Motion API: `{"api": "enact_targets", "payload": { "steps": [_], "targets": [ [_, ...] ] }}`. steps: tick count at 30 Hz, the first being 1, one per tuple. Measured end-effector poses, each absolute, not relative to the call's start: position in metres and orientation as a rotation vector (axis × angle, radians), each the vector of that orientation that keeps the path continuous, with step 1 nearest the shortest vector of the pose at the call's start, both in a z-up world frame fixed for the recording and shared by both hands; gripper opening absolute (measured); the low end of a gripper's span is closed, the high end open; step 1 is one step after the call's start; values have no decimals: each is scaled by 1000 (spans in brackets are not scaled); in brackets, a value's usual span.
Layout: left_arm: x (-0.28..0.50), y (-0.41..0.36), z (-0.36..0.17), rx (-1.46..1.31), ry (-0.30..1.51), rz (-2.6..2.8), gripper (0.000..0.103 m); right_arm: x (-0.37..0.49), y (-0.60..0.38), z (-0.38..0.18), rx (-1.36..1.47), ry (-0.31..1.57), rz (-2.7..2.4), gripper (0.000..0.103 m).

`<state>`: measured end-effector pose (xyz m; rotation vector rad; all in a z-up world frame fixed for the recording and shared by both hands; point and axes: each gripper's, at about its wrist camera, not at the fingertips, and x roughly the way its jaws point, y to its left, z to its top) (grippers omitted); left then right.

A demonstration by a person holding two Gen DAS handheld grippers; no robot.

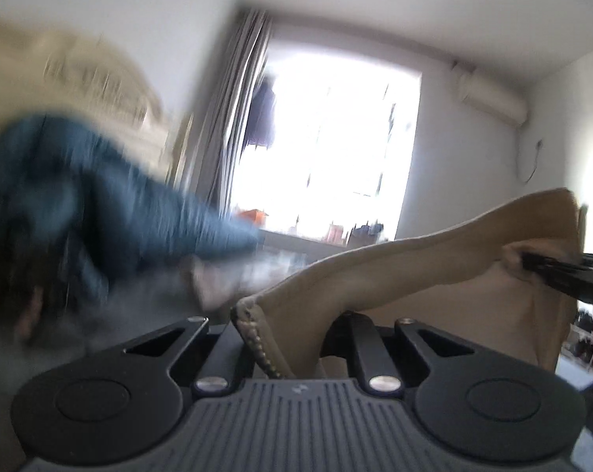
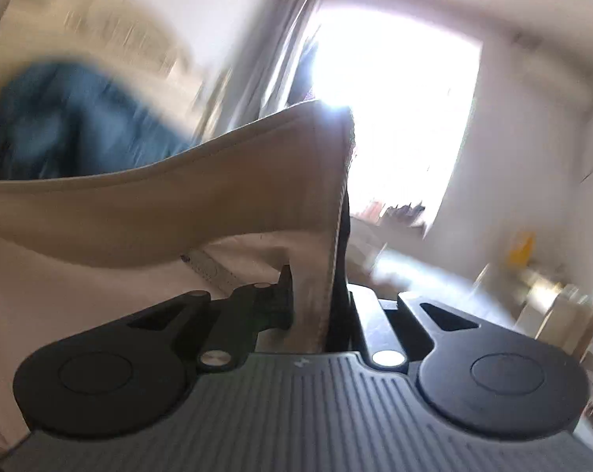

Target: Fold clothes

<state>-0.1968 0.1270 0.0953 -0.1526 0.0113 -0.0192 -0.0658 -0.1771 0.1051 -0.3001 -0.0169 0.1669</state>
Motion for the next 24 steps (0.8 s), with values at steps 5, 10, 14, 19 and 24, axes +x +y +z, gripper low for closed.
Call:
{"api": "enact_targets", "payload": {
  "steps": [5, 10, 14, 19, 24],
  "targets": [
    [-207, 108, 176, -84, -183, -50, 10, -116, -204, 174, -229, -262, 85, 7],
    [-232, 84, 250, -6, -371, -71, 10, -157, -228, 229, -181, -427, 38, 7],
    [-261, 68, 300, 13, -484, -84, 10, -192, -244, 270, -178, -543, 5, 8],
    [-296, 49, 333, 26, -593, -100, 10, -230, -262, 305, -169, -609, 7, 8],
    [-305, 26, 333, 28, -607, -118, 11, -251, -273, 302, -190, -649, -43, 8]
  ]
}}
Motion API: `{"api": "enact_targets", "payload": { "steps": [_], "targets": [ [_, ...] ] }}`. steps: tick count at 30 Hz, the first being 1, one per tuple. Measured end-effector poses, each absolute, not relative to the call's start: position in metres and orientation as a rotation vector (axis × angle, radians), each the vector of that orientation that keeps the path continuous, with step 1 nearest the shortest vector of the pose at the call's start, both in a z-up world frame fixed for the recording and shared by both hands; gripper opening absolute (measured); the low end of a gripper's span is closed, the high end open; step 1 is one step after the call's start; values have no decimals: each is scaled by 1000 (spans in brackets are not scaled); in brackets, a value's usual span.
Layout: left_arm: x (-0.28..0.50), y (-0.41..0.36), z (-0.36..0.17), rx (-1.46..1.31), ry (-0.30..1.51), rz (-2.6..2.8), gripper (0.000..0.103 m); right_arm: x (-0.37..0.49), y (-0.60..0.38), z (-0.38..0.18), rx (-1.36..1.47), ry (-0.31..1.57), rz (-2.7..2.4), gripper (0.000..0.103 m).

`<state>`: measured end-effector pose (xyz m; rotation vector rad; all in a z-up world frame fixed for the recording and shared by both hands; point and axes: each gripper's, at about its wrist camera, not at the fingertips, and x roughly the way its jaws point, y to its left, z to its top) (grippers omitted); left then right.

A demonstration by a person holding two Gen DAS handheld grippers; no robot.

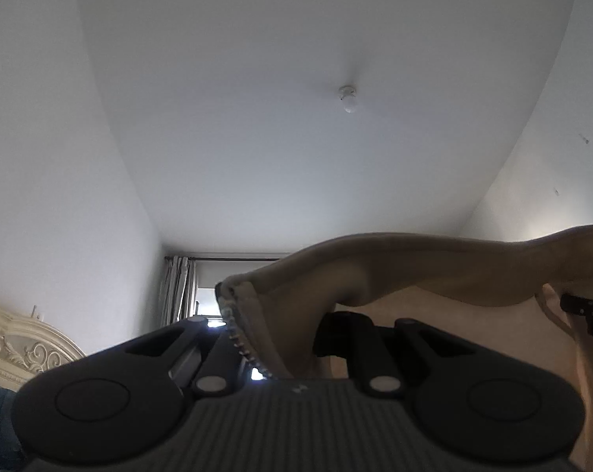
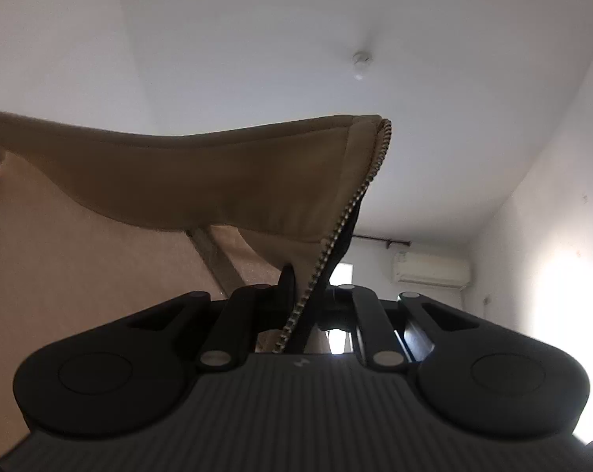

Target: Fold clothes

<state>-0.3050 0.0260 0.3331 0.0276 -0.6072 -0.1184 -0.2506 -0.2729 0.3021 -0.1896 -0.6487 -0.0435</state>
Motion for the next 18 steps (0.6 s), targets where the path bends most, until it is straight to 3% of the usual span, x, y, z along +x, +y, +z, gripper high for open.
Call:
{"api": "enact_targets", "payload": {
  "steps": [6, 10, 18],
  "targets": [
    [-269, 5, 299, -4, -525, -140, 11, -236, -288, 273, -176, -613, -67, 8],
    [-206, -8, 261, -26, -368, -140, 11, -197, -297, 238, -160, -521, -73, 8],
    [-23, -54, 165, 86, -122, -54, 11, -26, -311, 140, -213, -200, -120, 8]
  ]
}}
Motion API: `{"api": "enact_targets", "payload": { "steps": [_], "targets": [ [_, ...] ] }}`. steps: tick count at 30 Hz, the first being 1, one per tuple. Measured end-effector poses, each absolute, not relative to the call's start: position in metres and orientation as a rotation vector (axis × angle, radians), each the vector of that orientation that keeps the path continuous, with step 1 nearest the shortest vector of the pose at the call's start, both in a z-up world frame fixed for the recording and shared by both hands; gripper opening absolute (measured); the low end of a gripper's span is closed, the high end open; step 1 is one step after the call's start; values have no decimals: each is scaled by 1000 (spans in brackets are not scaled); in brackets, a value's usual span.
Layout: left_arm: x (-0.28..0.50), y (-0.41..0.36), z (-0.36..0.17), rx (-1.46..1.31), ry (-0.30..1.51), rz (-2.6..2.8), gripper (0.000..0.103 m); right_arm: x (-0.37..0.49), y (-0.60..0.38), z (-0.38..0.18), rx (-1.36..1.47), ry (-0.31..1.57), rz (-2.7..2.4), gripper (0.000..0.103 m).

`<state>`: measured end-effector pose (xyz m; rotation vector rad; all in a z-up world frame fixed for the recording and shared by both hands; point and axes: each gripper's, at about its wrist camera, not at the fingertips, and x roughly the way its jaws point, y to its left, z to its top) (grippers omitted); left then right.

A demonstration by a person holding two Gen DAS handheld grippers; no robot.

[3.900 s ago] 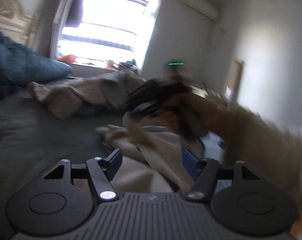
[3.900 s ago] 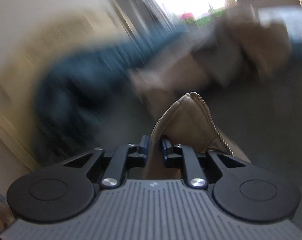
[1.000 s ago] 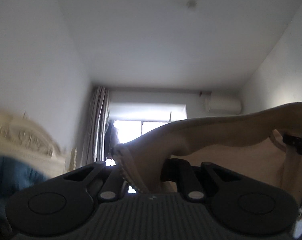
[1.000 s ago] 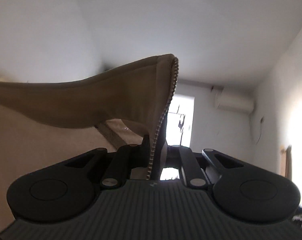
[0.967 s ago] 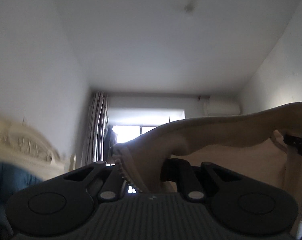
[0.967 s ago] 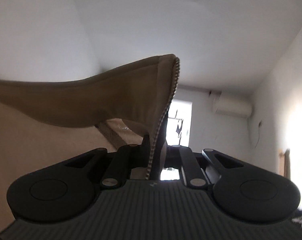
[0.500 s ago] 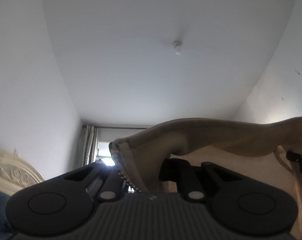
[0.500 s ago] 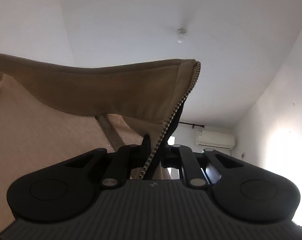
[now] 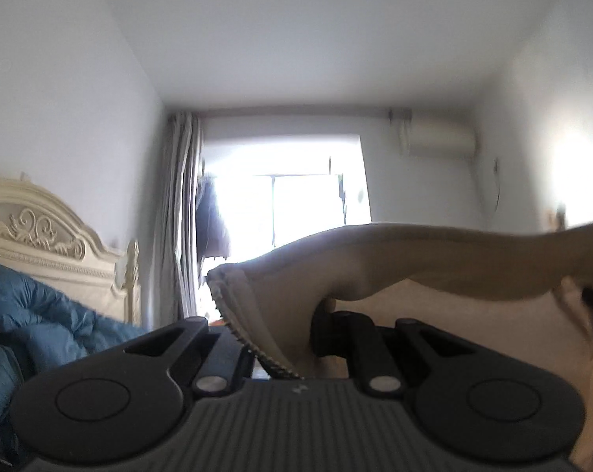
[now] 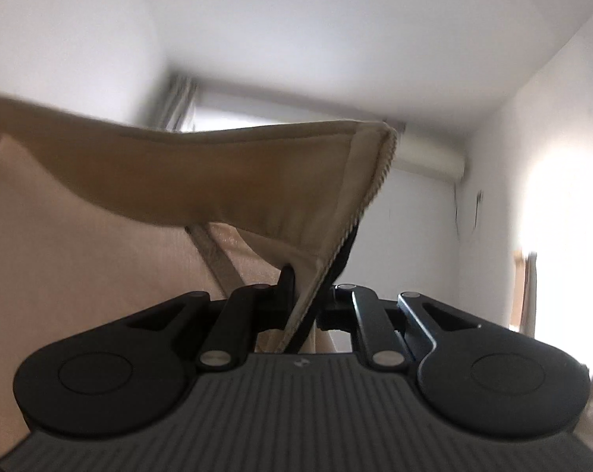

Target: Fold clothes

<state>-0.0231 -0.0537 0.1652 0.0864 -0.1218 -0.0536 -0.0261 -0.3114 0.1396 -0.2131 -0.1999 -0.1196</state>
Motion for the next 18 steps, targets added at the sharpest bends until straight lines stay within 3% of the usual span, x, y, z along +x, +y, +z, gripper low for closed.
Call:
{"api": "enact_targets", "payload": {
  "steps": [7, 12, 15, 18],
  "targets": [
    [169, -50, 45, 155, 237, -51, 11, 135, -344, 34, -151, 182, -85, 8],
    [264, -61, -62, 242, 504, -81, 13, 234, -364, -60, -90, 496, -31, 8],
    [279, -38, -111, 326, 627, -106, 23, 250, -385, -93, 48, 628, 0, 10],
    [286, -28, -114, 340, 679, -135, 32, 252, -411, -103, 272, 713, 63, 19]
  ]
}}
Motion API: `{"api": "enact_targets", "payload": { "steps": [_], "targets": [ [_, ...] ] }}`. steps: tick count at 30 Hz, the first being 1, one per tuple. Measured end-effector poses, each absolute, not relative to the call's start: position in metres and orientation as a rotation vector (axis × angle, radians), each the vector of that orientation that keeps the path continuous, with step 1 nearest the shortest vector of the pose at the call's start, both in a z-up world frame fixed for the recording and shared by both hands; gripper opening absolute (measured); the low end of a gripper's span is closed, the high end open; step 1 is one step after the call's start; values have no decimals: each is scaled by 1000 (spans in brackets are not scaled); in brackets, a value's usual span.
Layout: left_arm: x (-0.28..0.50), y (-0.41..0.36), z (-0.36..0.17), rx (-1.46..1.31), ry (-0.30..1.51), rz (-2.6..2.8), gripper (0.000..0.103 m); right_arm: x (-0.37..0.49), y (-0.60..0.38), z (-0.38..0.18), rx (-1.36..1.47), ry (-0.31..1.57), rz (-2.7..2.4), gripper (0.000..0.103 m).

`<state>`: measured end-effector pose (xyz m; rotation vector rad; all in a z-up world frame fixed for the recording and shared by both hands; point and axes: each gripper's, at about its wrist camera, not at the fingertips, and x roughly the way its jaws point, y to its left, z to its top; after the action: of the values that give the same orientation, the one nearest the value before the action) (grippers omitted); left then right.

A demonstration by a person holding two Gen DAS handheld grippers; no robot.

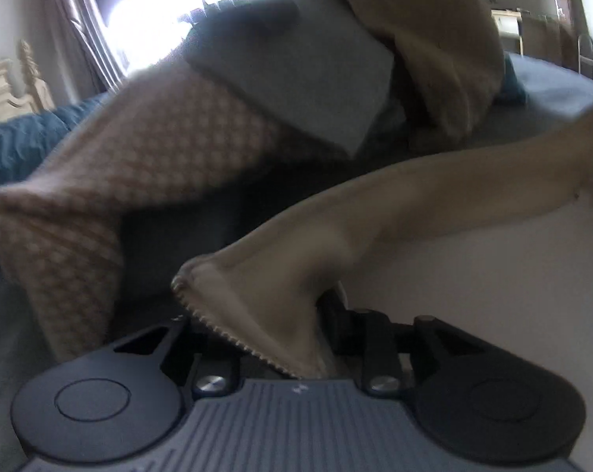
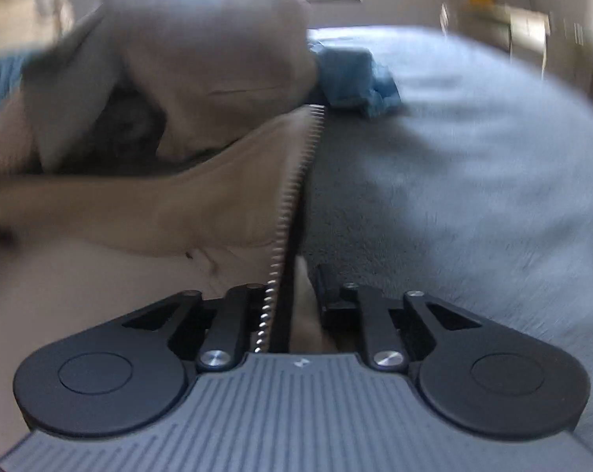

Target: Fold clothes

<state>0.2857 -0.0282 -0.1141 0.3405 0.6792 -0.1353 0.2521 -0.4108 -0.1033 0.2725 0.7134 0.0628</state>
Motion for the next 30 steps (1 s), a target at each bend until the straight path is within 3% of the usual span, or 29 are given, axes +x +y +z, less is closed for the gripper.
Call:
{"api": "enact_targets", "payload": {
  "steps": [3, 6, 8, 9, 15, 22, 26, 30],
  "targets": [
    [288, -28, -101, 398, 699, -140, 56, 245, -407, -105, 410, 776, 107, 23],
    [298, -17, -80, 388, 717, -167, 65, 229, -382, -98, 493, 821, 116, 34],
    [297, -7, -59, 306, 745, -214, 80, 214, -369, -83, 487, 815, 93, 58],
    [295, -3, -49, 269, 757, -235, 82, 209, -369, -76, 476, 816, 90, 60],
    [256, 11, 14, 248, 704, -168, 84, 213, -372, -66, 404, 819, 64, 65],
    [135, 50, 75, 196, 627, -201, 90, 115, -351, 0, 355, 706, 257, 65],
    [43, 84, 74, 141, 610, -210, 92, 52, -326, 25, 364, 680, 443, 66],
    [-30, 117, 38, 47, 678, -192, 92, -1, -297, 22, 403, 692, 603, 66]
  ]
}}
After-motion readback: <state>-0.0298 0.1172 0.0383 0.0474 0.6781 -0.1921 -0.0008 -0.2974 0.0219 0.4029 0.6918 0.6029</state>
